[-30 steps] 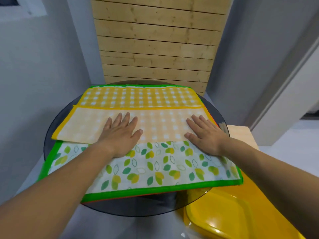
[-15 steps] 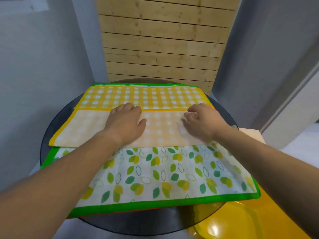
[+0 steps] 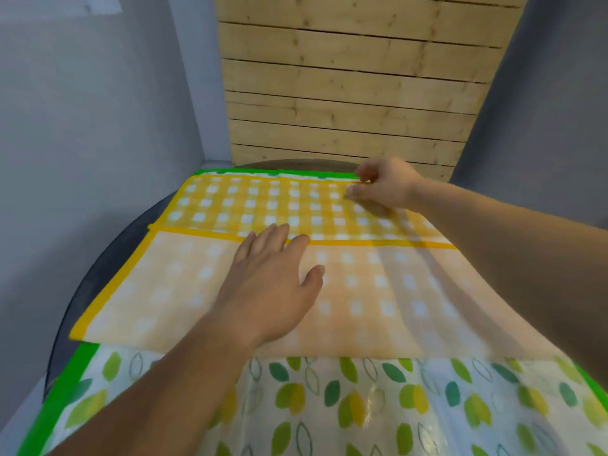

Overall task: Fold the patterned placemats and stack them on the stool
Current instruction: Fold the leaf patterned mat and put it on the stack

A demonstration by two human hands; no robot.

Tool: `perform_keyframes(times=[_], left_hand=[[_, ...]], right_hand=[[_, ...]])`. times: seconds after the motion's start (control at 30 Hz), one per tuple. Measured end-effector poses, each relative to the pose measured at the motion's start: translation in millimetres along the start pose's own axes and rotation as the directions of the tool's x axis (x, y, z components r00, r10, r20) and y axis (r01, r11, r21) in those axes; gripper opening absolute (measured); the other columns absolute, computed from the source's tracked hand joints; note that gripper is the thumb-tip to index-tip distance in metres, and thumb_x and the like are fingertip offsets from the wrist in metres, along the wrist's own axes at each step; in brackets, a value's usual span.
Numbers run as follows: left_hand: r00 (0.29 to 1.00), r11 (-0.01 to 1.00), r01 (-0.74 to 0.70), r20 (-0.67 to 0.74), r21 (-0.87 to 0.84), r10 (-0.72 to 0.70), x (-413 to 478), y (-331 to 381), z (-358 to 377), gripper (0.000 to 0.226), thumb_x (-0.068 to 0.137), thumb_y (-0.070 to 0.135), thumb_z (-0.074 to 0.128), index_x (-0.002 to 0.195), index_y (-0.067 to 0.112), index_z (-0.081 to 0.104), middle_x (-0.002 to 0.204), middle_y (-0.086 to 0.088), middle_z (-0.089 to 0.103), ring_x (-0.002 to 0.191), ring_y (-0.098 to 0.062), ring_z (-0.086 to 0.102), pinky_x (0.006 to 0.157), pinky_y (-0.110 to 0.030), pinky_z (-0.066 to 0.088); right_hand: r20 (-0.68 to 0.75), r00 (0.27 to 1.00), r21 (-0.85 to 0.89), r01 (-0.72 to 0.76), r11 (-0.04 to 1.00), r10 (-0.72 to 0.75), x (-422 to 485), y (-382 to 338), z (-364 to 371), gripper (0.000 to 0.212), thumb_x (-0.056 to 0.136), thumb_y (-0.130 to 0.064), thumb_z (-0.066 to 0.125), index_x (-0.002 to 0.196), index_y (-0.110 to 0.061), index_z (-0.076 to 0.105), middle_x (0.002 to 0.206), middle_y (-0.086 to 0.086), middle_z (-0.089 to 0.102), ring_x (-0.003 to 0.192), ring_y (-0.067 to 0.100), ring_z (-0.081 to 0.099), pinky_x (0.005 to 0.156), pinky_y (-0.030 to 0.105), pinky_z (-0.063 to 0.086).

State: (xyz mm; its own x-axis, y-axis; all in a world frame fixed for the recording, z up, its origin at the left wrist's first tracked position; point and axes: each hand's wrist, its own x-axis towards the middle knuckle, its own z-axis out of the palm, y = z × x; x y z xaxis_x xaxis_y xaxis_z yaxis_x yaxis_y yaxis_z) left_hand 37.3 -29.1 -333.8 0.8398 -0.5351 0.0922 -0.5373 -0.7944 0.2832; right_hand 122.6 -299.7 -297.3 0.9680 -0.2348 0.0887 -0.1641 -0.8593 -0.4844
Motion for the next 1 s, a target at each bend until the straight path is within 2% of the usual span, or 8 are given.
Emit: perform_keyframes(times=[0.07, 0.17, 0.37, 0.57, 0.8, 0.9, 1.0], left_hand=[[1.000, 1.000, -0.002, -0.010, -0.002, 0.002, 0, -1, 1, 0.059, 0.100, 0.058, 0.026, 0.154, 0.034, 0.024, 0.166, 0.005, 0.010, 0.153, -0.013, 0.000, 0.125, -0.040, 0.004], [1.000, 1.000, -0.007, -0.024, -0.001, 0.007, 0, -1, 3, 0.059, 0.100, 0.058, 0.025, 0.154, 0.035, 0.023, 0.166, 0.006, 0.010, 0.152, -0.012, -0.001, 0.125, -0.039, 0.003], [1.000, 1.000, -0.007, -0.030, 0.023, 0.008, 1, -1, 4, 0.059, 0.099, 0.058, 0.024, 0.153, 0.035, 0.023, 0.166, 0.005, 0.011, 0.153, -0.013, -0.001, 0.125, -0.039, 0.001], [0.999, 1.000, -0.010, -0.036, 0.014, 0.011, 0, -1, 4, 0.059, 0.100, 0.058, 0.025, 0.154, 0.034, 0.023, 0.166, 0.006, 0.010, 0.152, -0.011, -0.002, 0.125, -0.038, 0.000], [0.999, 1.000, -0.014, -0.035, 0.017, 0.015, 1, -1, 3, 0.058, 0.100, 0.058, 0.025, 0.153, 0.034, 0.024, 0.166, 0.006, 0.010, 0.152, -0.012, -0.002, 0.125, -0.038, 0.000], [1.000, 1.000, -0.013, -0.018, 0.007, 0.013, 1, -1, 3, 0.058, 0.100, 0.057, 0.025, 0.154, 0.034, 0.022, 0.166, 0.006, 0.009, 0.152, -0.011, -0.003, 0.125, -0.039, 0.001], [1.000, 1.000, -0.021, -0.004, 0.005, 0.021, 1, -1, 1, 0.058, 0.101, 0.057, 0.025, 0.154, 0.033, 0.022, 0.166, 0.005, 0.008, 0.152, -0.011, -0.004, 0.124, -0.040, 0.001]], right_hand=[[0.039, 0.999, 0.000, -0.013, 1.000, 0.013, 12, -1, 1, 0.052, 0.074, -0.045, 0.083, 0.115, -0.019, 0.065, 0.101, 0.002, 0.070, 0.088, 0.020, 0.065, 0.082, 0.029, 0.051], [0.072, 0.997, -0.030, -0.013, 0.999, 0.015, 26, 0, 4, 0.055, 0.071, -0.048, 0.085, 0.114, -0.021, 0.066, 0.100, 0.001, 0.068, 0.089, 0.020, 0.064, 0.079, 0.026, 0.046], [0.094, 0.996, -0.020, 0.010, 1.000, -0.008, 37, -1, 6, 0.040, 0.069, -0.050, 0.085, 0.094, -0.021, 0.071, 0.078, -0.007, 0.059, 0.070, 0.011, 0.054, 0.059, 0.024, 0.040], [0.107, 0.994, -0.021, 0.031, 0.999, -0.029, 35, -5, 4, 0.038, 0.070, -0.049, 0.085, 0.091, -0.020, 0.070, 0.083, -0.003, 0.064, 0.074, 0.013, 0.057, 0.062, 0.024, 0.045], [0.025, 0.998, 0.127, 0.058, 0.990, -0.062, 28, -14, -2, 0.026, 0.079, -0.042, 0.080, 0.089, -0.020, 0.071, 0.074, -0.005, 0.059, 0.065, 0.011, 0.053, 0.058, 0.021, 0.043], [0.015, 0.997, 0.179, 0.078, 0.981, -0.081, 19, -22, -11, 0.016, 0.084, -0.034, 0.077, 0.086, -0.020, 0.070, 0.071, -0.005, 0.057, 0.060, 0.009, 0.051, 0.052, 0.017, 0.042], [-0.024, 0.992, 0.179, 0.123, 0.976, -0.121, 6, -33, -27, 0.013, 0.086, -0.026, 0.076, 0.086, -0.014, 0.069, 0.066, -0.006, 0.053, 0.050, 0.001, 0.044, 0.043, 0.010, 0.034]])
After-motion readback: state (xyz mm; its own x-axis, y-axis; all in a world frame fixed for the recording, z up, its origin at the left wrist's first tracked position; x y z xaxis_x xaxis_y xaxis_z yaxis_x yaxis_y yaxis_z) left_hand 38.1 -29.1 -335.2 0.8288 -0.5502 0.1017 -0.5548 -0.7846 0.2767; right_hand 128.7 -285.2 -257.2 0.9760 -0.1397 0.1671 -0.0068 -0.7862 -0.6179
